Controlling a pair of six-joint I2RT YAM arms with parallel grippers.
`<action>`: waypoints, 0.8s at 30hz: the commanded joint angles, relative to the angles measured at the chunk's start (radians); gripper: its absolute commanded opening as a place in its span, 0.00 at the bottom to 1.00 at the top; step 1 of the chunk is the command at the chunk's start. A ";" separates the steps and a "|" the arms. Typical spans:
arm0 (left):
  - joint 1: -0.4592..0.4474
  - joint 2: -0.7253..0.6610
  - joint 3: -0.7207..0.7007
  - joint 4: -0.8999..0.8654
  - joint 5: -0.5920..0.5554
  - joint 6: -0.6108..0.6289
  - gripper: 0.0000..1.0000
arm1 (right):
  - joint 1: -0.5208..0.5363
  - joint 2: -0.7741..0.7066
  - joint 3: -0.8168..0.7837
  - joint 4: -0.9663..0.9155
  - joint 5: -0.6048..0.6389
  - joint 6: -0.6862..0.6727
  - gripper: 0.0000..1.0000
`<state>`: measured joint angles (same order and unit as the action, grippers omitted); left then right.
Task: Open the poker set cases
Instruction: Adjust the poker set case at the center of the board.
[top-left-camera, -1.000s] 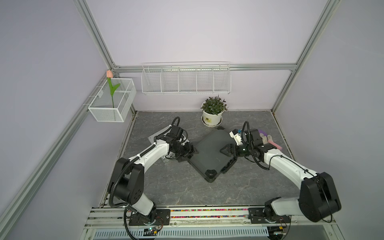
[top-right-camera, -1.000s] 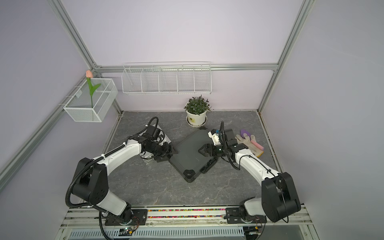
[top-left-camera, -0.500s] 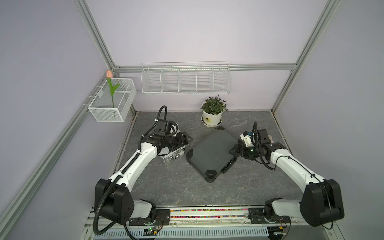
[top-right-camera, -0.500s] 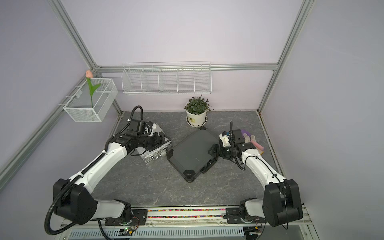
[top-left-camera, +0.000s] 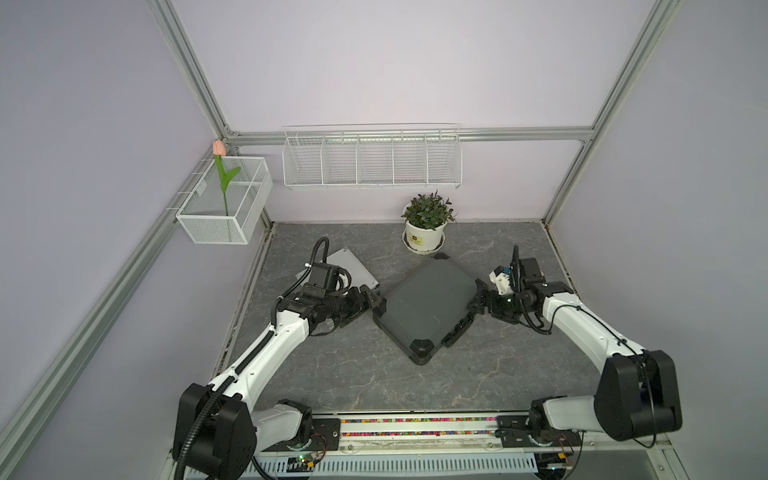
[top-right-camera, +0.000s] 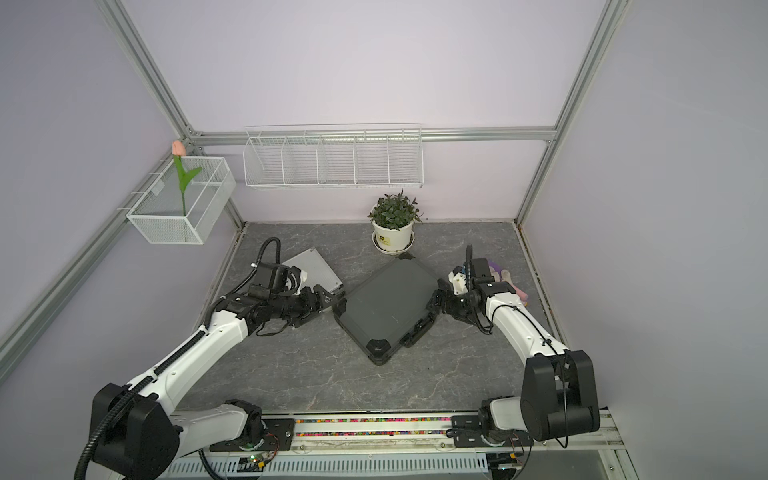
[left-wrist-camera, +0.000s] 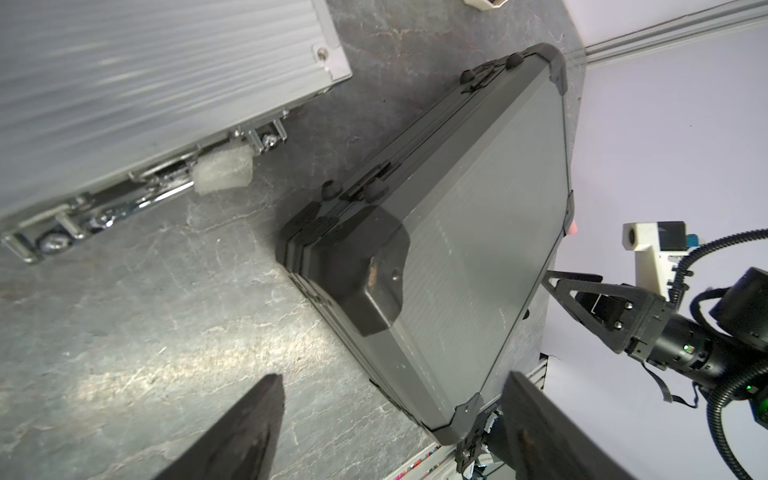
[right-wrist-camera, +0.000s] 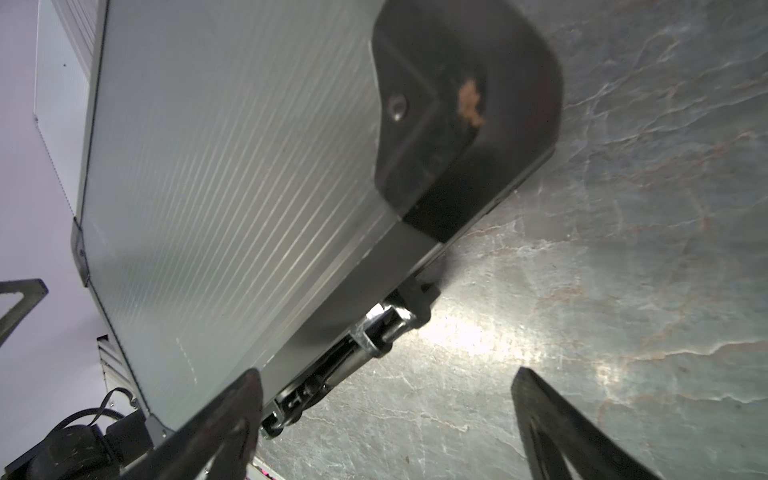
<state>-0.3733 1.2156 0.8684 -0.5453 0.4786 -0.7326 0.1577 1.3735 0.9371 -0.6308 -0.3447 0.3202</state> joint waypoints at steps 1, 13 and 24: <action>-0.004 -0.050 -0.020 0.023 0.013 -0.041 0.84 | -0.006 -0.003 0.084 0.003 0.066 -0.023 0.96; -0.071 -0.103 -0.124 0.099 0.012 -0.147 0.84 | -0.006 0.319 0.461 -0.098 0.072 -0.118 0.96; -0.098 0.024 -0.087 0.184 0.075 -0.131 0.85 | -0.006 0.555 0.627 -0.217 -0.088 -0.183 0.94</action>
<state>-0.4652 1.2160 0.7479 -0.4007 0.5259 -0.8635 0.1566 1.9160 1.5604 -0.7750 -0.3557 0.1757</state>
